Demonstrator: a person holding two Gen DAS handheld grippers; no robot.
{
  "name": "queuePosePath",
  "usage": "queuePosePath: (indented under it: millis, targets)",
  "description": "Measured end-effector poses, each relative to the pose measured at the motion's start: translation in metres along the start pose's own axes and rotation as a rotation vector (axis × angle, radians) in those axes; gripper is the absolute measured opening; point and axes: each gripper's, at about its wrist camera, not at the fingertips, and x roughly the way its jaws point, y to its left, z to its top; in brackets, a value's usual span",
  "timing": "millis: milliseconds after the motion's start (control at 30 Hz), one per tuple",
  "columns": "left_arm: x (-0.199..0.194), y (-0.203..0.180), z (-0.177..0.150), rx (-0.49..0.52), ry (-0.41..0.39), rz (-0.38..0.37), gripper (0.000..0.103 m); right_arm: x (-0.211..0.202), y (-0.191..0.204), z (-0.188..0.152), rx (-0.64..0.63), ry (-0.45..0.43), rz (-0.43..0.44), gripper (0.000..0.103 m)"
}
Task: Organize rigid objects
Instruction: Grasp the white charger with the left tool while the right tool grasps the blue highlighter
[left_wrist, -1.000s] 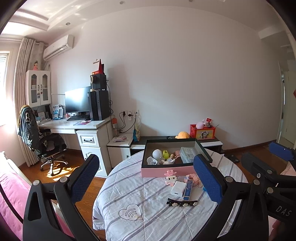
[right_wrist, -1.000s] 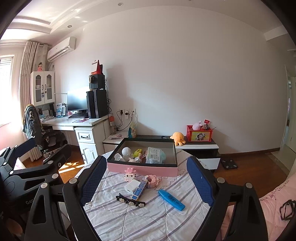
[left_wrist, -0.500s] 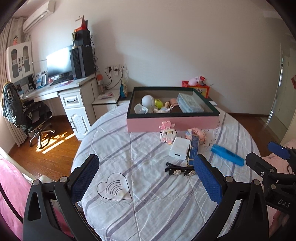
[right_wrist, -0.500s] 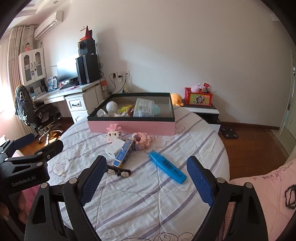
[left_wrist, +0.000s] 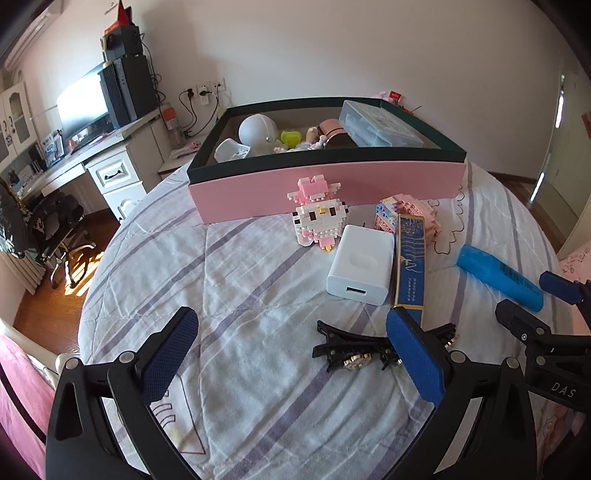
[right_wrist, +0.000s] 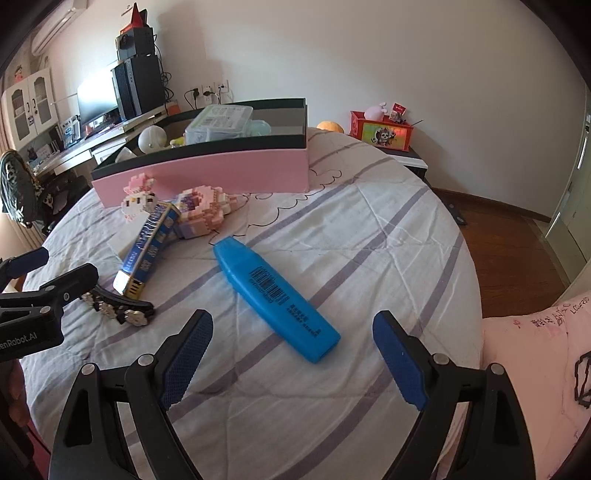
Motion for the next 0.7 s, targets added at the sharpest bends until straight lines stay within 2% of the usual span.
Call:
queuePosePath:
  millis: [100, 233, 367, 500, 633, 700]
  targets:
    - [0.010, 0.002, 0.006, -0.006, 0.003, 0.030, 0.103, 0.011, 0.000, 0.007, -0.025, 0.007, -0.005, 0.090]
    - [0.026, 0.000, 0.013, 0.000, 0.056, -0.006, 0.103, 0.015, 0.000, 0.017, -0.058, 0.015, 0.033, 0.090]
    - [0.028, -0.015, 0.017, 0.056, 0.053, -0.017, 0.103, 0.018, 0.001, 0.018, -0.085, 0.024, 0.054, 0.088]
    - [0.029, -0.026, 0.022, 0.086, 0.043, -0.024, 0.103, 0.017, -0.005, 0.017, -0.085, 0.004, 0.072, 0.074]
    - [0.042, -0.036, 0.033, 0.084, 0.063, -0.026, 0.103, 0.019, -0.005, 0.019, -0.089, -0.002, 0.075, 0.070]
    - [0.048, -0.041, 0.038, 0.088, 0.070, -0.040, 0.099, 0.020, -0.005, 0.020, -0.093, -0.002, 0.074, 0.068]
